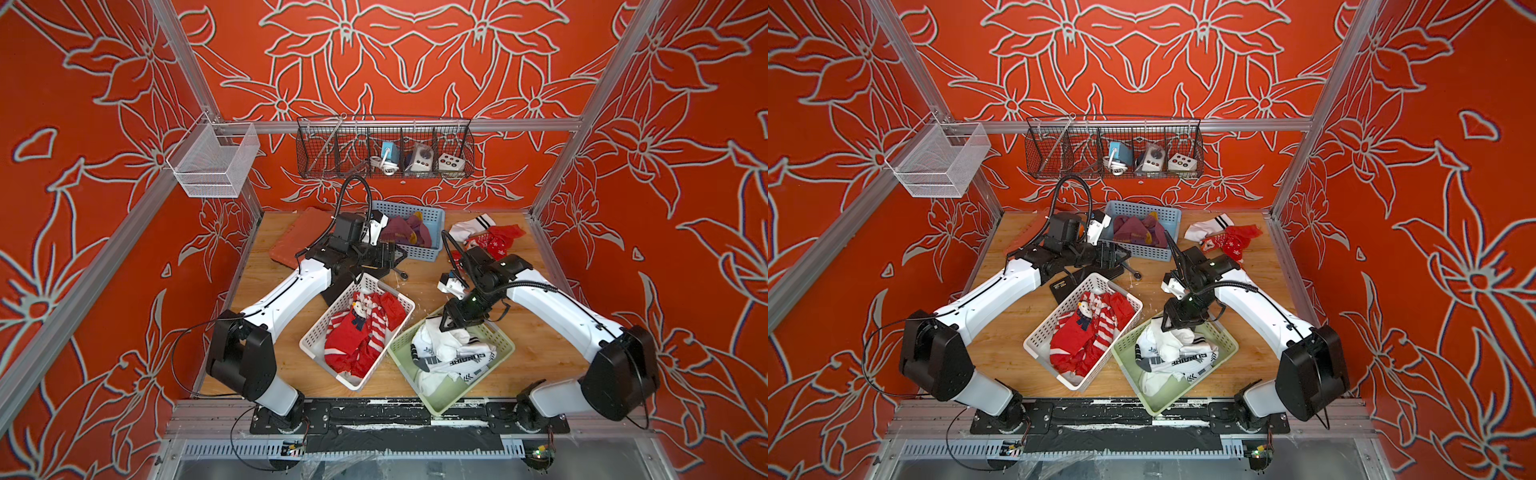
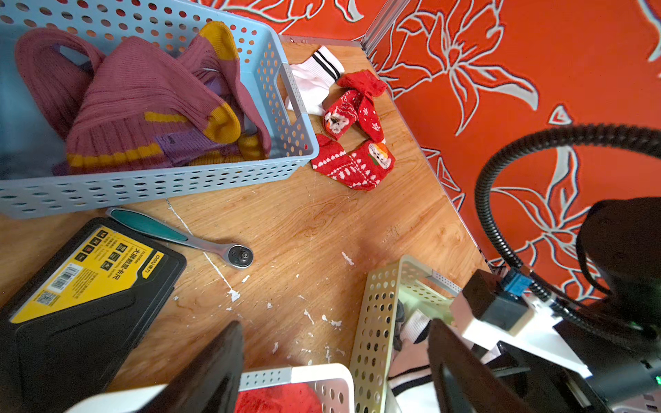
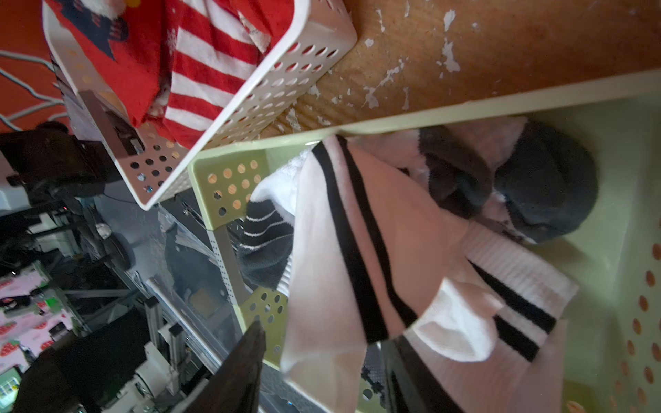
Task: Sort the socks into the basket by color
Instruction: Place the sock in the bin.
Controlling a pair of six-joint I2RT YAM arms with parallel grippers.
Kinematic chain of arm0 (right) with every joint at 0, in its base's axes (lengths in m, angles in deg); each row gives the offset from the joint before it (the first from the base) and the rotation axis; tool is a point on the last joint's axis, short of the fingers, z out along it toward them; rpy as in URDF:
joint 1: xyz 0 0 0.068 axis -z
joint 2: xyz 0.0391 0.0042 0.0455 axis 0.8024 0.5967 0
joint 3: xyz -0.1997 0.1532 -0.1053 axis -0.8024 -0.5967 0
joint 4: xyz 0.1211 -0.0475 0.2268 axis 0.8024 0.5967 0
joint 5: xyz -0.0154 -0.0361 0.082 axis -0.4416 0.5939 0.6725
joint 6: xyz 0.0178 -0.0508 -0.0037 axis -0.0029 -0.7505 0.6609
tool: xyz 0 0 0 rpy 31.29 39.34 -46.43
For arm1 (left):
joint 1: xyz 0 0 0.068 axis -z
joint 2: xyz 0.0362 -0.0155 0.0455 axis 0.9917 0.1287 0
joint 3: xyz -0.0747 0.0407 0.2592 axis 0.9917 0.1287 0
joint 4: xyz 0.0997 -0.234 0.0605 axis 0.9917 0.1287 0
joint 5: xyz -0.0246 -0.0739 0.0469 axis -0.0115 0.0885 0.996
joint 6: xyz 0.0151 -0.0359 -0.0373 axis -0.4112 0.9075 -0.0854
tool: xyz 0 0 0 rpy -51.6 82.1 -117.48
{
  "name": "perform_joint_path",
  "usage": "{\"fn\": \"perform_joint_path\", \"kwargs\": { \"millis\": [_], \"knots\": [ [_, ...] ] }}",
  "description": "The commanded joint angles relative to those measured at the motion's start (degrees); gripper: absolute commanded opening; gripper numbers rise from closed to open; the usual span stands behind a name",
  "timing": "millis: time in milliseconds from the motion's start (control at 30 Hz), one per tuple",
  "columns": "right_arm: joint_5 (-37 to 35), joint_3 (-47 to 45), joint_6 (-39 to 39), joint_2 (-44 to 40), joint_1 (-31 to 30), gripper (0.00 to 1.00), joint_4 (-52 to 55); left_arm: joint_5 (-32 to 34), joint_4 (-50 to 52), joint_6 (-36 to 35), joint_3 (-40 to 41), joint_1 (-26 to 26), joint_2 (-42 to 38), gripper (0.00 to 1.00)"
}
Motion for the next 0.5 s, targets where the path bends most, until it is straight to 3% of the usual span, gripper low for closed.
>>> {"fn": "perform_joint_path", "kwargs": {
  "millis": [0, 67, 133, 167, 367, 467],
  "knots": [
    [-3.9, 0.3, 0.0, 1.6, -0.1, 0.14, 1.9, -1.2, -0.8, -0.6, 0.1, 0.3, -0.5, 0.79],
    [-4.8, 1.0, -0.9, 3.4, -0.2, 0.37, 3.6, -1.3, -1.0, -0.5, 0.5, 0.3, -0.7, 0.79],
    [-6.6, 2.2, -0.9, 2.9, -0.1, 0.82, 4.4, -1.2, -1.1, -0.4, 0.8, 0.3, -1.0, 0.79],
    [-7.6, 3.3, -1.1, 2.4, 0.0, 0.97, 5.1, -1.2, -1.1, -0.5, 0.8, 0.3, -1.2, 0.79],
    [-14.7, 17.0, 0.0, 1.4, 2.6, 0.98, 9.4, -1.1, -0.7, -0.7, 0.4, 0.3, -1.7, 0.79],
    [-18.9, 24.5, 0.8, 5.4, 6.4, 0.98, 8.3, -1.5, -0.6, -0.6, -0.2, 0.2, -2.0, 0.79]
  ]
}}
